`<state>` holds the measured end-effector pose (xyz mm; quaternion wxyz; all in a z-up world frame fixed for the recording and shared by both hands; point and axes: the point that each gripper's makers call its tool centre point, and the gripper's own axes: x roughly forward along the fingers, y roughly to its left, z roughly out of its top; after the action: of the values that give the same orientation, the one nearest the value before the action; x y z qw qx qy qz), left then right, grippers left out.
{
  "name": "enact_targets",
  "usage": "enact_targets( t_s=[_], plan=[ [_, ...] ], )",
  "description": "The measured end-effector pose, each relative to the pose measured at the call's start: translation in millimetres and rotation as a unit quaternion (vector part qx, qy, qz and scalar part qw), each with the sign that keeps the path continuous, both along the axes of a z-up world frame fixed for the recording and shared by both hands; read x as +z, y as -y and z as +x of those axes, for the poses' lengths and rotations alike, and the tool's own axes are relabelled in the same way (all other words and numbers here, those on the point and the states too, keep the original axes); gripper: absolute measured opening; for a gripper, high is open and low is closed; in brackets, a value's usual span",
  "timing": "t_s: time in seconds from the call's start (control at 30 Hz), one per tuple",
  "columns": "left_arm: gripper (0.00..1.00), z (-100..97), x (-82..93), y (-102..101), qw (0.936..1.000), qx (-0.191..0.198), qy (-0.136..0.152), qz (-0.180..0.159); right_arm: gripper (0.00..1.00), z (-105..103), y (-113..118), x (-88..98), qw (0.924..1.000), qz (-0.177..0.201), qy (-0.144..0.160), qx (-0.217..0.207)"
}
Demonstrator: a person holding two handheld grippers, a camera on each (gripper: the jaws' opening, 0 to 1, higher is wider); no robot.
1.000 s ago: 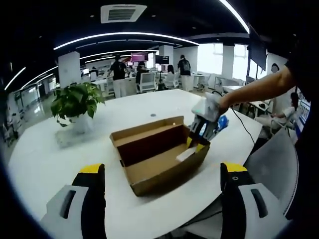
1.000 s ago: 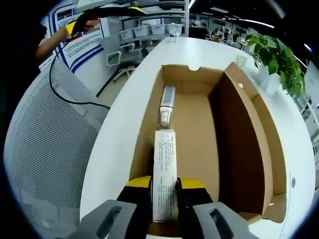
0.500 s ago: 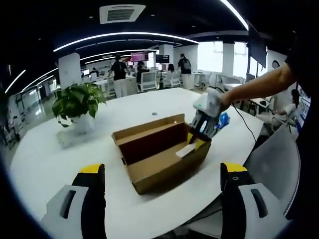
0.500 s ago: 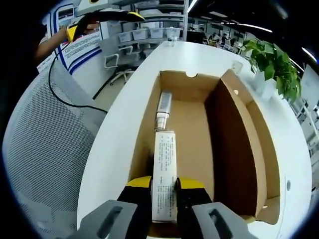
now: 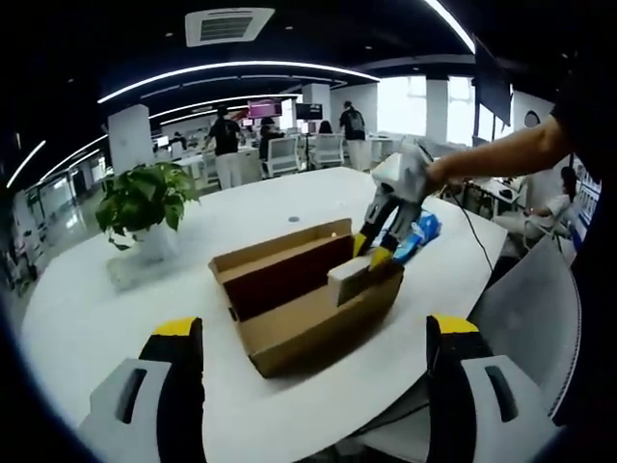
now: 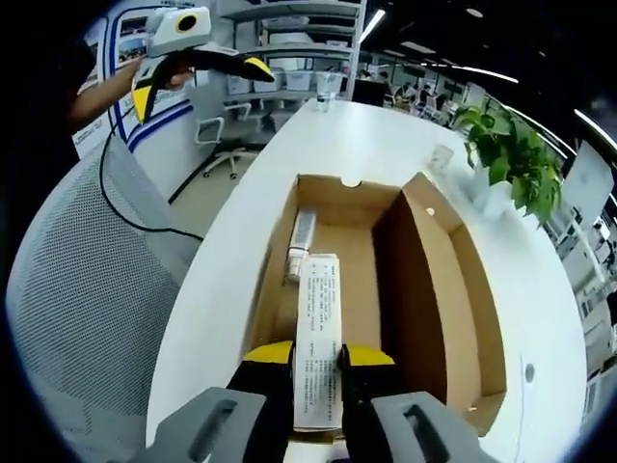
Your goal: Operate the shoe box by opening the lid, removing the specified soft item, and placing it in the target area until the item is outside and the box remains undamaged.
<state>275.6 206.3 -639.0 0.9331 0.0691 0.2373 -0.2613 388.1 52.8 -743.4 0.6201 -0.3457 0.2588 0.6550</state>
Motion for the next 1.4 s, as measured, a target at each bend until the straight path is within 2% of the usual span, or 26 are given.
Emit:
enact_targets(
  t_s=[0.4,0.93,1.4],
  plan=[
    [1.0,-1.5,-5.8,11,0.9999,-0.013,-0.002,-0.001,0.14,2,8,29.7,0.9996,0.019,0.019,0.005],
    [1.0,-1.4,-7.3,24,0.9998,-0.019,0.002,-0.003,0.14,7,35,52.4,0.9986,0.026,0.046,0.005],
    [1.0,0.6,-6.4,29,0.9997,-0.023,0.008,0.0,0.14,18,65,62.0,0.9976,0.017,0.066,0.001]
  ],
)
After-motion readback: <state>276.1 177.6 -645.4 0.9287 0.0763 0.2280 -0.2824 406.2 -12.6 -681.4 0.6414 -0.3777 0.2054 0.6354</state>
